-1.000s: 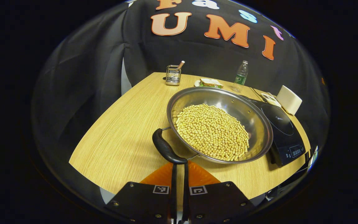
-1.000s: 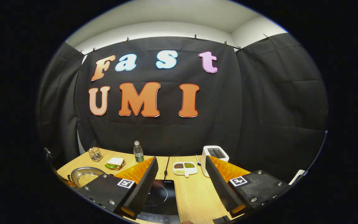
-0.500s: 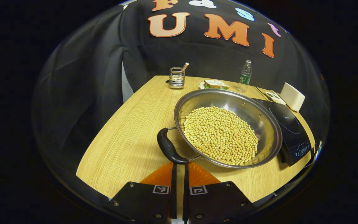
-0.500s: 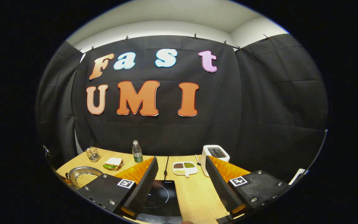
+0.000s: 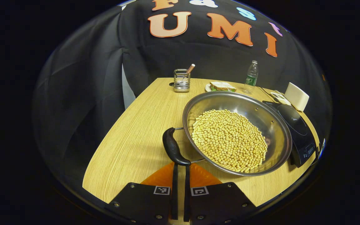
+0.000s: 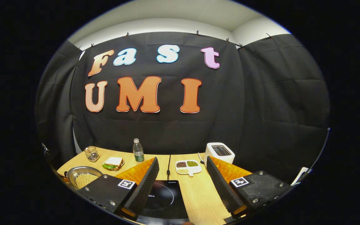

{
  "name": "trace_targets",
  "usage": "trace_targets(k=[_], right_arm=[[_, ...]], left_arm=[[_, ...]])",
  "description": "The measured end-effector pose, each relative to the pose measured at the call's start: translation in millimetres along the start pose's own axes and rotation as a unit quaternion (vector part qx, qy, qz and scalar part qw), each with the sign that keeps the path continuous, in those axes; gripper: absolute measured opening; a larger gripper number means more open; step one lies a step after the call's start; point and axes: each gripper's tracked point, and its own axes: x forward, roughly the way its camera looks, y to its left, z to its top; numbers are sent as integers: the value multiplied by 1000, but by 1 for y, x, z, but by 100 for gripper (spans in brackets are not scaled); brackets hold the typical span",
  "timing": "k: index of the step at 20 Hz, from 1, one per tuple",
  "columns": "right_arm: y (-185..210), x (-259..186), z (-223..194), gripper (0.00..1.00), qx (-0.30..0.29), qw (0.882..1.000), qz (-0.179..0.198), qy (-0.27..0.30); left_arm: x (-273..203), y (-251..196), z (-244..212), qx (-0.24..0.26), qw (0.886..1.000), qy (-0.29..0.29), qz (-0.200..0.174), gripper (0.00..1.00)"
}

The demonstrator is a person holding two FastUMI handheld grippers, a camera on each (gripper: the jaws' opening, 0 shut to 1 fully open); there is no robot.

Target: First push the handle of the pot to place it horizontally, then grasp the pot with both hands and set it on the induction cooktop.

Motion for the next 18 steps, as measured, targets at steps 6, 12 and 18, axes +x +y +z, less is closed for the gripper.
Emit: trace_targets(k=[6, 12, 18], right_arm=[[3, 5, -2, 95, 4, 1000, -8, 0], [8, 9, -9, 95, 0, 1000, -12, 9], [11, 10, -9, 95, -4, 1000, -14, 13]], left_arm=[[9, 11, 8, -1, 1000, -2, -2, 9], [23, 18, 14, 9, 1000, -3, 2, 9], [33, 24, 21, 2, 1000, -1, -5, 8]])
